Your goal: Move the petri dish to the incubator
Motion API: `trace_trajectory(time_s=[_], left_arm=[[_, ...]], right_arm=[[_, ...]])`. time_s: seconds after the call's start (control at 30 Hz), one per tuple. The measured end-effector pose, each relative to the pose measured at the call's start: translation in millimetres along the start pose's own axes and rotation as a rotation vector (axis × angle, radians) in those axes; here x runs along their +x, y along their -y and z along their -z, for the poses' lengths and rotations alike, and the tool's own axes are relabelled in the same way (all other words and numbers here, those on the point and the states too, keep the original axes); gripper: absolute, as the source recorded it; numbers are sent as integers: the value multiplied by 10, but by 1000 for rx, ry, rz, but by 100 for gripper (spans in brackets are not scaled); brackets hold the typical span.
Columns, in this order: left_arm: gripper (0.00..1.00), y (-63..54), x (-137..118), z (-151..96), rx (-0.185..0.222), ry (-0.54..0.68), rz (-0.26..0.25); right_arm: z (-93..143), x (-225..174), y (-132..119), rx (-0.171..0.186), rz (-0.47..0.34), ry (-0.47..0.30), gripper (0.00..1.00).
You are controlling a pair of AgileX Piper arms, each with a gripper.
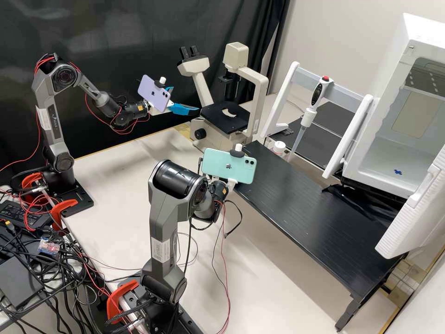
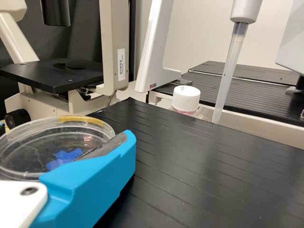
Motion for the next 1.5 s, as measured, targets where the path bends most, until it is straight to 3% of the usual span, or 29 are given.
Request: trace_trajectory(time_s=[0.27, 0.5, 0.7, 0.93, 1.23, 1.5], left_arm=[[100, 0, 0, 0, 0, 0, 0], [100, 0, 0, 0, 0, 0, 0], [100, 0, 0, 0, 0, 0, 0], [100, 0, 0, 0, 0, 0, 0], [100, 0, 0, 0, 0, 0, 0], [100, 0, 0, 0, 0, 0, 0]], right_arm=[[-20, -11, -34, 0, -6, 10, 0], [-103, -169, -243, -17, -84, 59, 0], [-272, -353, -550, -17, -205, 125, 0], [-552, -557, -869, 27, -306, 205, 0], [-919, -693, -1456, 65, -492, 291, 0], [-1101, -586, -1975, 29, -593, 315, 0]])
